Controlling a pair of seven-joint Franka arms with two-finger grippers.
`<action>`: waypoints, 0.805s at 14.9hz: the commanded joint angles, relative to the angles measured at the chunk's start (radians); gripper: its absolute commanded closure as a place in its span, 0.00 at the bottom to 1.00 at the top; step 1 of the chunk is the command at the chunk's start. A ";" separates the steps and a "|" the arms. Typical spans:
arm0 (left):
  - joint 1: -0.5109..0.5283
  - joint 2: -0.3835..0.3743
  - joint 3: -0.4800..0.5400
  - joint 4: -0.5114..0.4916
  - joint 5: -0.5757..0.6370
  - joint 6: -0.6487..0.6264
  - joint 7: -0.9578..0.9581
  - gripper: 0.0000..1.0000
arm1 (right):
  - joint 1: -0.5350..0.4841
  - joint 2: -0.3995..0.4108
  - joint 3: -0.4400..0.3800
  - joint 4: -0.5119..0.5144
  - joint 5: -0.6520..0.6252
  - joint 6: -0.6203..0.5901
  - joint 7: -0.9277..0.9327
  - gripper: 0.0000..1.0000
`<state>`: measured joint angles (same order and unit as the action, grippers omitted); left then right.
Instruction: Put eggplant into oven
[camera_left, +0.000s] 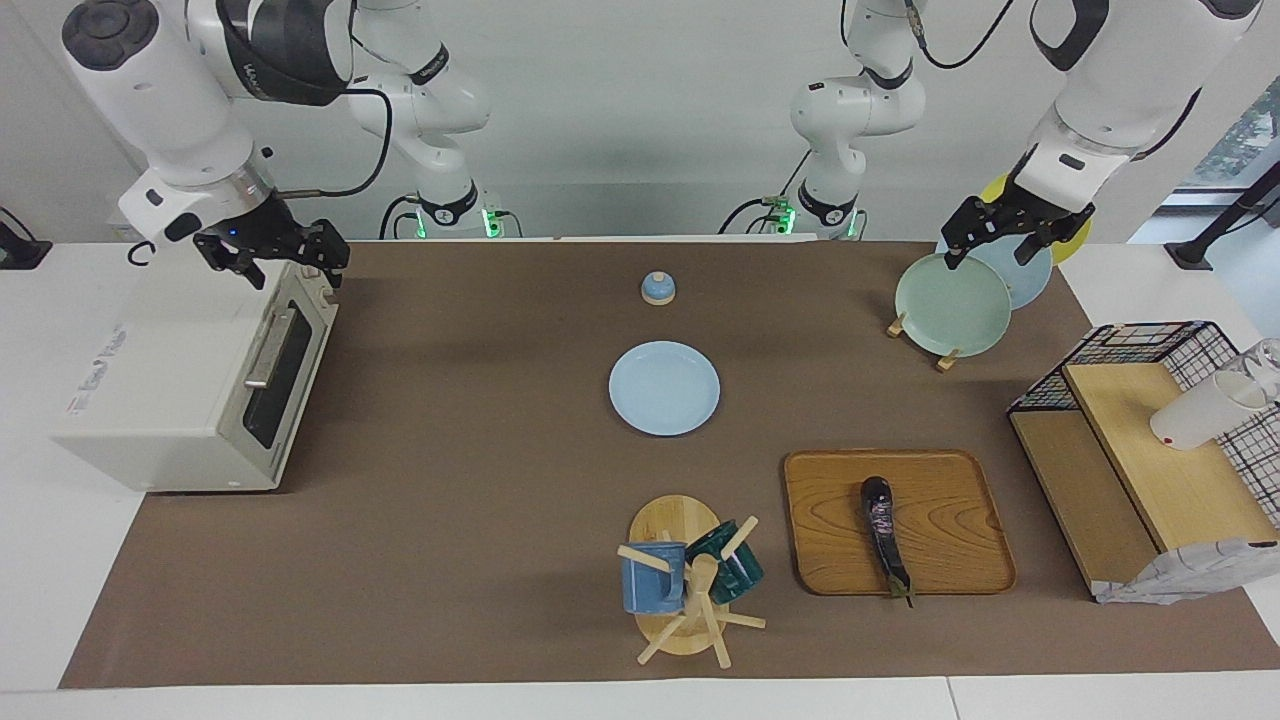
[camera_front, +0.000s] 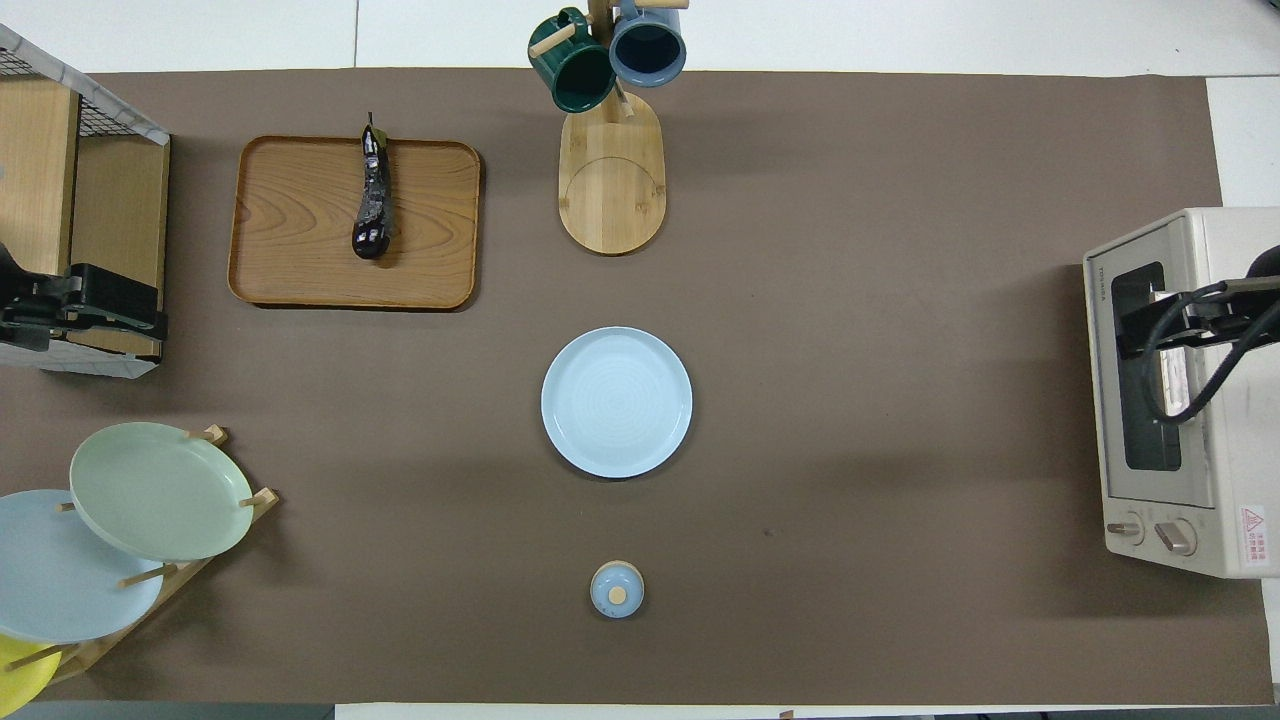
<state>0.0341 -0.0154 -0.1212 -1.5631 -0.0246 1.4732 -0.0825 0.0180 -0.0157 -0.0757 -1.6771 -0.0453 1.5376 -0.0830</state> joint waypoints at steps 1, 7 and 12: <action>0.009 -0.008 -0.006 -0.009 0.009 0.015 -0.005 0.00 | -0.006 -0.013 -0.002 -0.012 0.028 0.007 0.003 0.00; -0.002 -0.011 -0.006 -0.014 0.009 0.047 -0.019 0.00 | -0.006 -0.013 -0.002 -0.012 0.028 0.007 0.003 0.00; -0.005 0.034 -0.009 -0.015 -0.011 0.141 -0.036 0.00 | -0.006 -0.013 -0.002 -0.012 0.027 0.007 0.003 0.00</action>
<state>0.0332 -0.0089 -0.1278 -1.5708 -0.0259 1.5767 -0.1002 0.0180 -0.0157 -0.0757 -1.6771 -0.0453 1.5376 -0.0830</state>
